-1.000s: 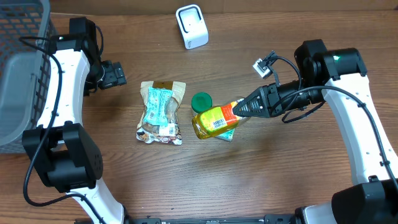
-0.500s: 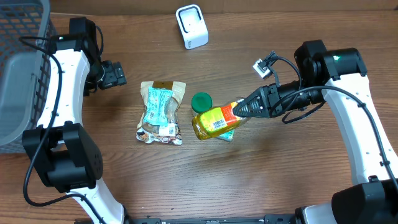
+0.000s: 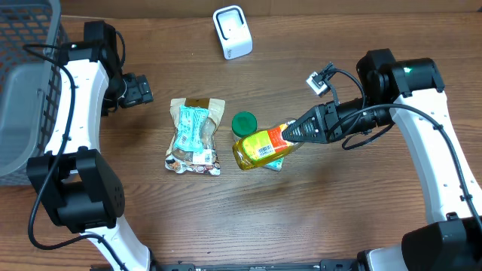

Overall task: Scan the item barcode
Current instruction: 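Lift the yellow bottle and carry it toward the white scanner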

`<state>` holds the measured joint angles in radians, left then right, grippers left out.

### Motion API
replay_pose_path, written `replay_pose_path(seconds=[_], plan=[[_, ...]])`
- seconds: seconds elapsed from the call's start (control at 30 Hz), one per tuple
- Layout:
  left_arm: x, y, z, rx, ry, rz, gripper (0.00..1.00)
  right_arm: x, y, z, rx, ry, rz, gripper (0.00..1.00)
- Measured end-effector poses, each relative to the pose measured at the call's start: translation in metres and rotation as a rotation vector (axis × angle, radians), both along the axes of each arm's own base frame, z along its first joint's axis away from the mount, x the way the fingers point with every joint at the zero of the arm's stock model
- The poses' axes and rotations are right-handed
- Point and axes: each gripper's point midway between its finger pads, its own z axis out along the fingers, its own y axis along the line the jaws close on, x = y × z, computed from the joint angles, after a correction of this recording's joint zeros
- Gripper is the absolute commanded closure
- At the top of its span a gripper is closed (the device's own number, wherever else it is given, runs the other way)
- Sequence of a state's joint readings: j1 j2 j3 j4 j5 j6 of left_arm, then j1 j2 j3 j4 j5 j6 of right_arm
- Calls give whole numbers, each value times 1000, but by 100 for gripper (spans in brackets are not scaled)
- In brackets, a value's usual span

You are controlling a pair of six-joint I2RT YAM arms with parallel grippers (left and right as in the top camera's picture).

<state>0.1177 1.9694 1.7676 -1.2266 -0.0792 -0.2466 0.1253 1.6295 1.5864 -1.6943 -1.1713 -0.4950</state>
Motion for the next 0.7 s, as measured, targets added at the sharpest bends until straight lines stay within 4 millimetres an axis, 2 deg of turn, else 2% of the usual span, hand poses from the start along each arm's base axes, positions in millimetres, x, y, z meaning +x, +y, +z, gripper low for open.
replay_pose_path(seconds=[0.13,0.33,0.43,0.53,0.67,0.7], plan=[[0,0,0,0,0,0,0,2,0,0,1,-14,0,96],[0,0,0,0,0,0,1,28,1,-5,-7,-192,-4,96],[0,0,0,0,0,0,0,62,3,-4,-23,-317,-60,97],[0,0,0,0,0,0,1,101,0,-8,-130,-357,-192,97],[0,0,0,0,0,0,0,121,3,-3,-246,-352,-306,97],[0,0,0,0,0,0,0,129,8,9,-282,-389,-343,96]])
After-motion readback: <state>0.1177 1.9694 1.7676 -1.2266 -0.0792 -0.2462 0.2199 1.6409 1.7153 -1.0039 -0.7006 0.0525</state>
